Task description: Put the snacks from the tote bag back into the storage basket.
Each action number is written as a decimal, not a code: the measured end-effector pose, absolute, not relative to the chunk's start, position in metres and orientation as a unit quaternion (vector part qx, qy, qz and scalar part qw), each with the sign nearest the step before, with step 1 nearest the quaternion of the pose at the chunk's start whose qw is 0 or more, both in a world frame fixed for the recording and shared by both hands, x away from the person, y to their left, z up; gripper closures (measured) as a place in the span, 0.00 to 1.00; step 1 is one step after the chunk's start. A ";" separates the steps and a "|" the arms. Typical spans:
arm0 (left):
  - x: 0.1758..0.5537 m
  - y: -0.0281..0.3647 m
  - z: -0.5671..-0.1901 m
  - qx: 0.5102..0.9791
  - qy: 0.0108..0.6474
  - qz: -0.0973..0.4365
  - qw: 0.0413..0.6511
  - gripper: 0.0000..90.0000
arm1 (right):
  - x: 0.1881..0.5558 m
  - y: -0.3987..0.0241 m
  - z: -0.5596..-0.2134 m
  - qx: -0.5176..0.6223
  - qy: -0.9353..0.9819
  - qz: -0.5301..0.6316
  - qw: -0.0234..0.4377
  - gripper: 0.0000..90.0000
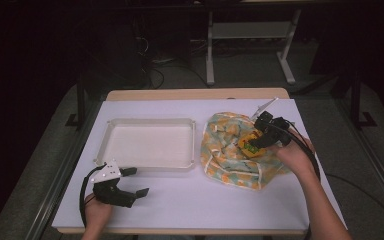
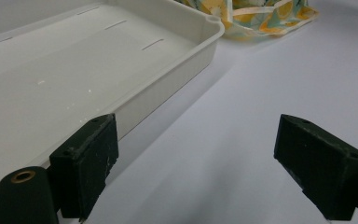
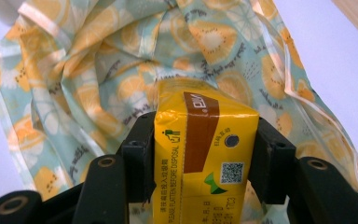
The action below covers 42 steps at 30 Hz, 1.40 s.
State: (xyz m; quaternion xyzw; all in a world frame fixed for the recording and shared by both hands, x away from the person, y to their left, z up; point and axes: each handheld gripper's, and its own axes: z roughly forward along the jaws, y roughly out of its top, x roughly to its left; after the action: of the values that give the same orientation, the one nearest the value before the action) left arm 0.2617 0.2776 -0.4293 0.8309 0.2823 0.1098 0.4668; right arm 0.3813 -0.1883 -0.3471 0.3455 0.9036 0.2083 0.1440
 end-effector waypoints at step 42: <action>0.261 0.278 -0.430 0.827 0.286 0.111 0.471 0.15 | 0.388 -0.176 -0.354 0.350 0.893 0.236 0.157 0.35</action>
State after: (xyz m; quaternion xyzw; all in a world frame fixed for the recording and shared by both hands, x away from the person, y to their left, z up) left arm 0.2611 0.2781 -0.4296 0.8271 0.2859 0.1112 0.4709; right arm 0.3881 -0.1759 -0.3539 0.3496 0.8931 0.2358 0.1567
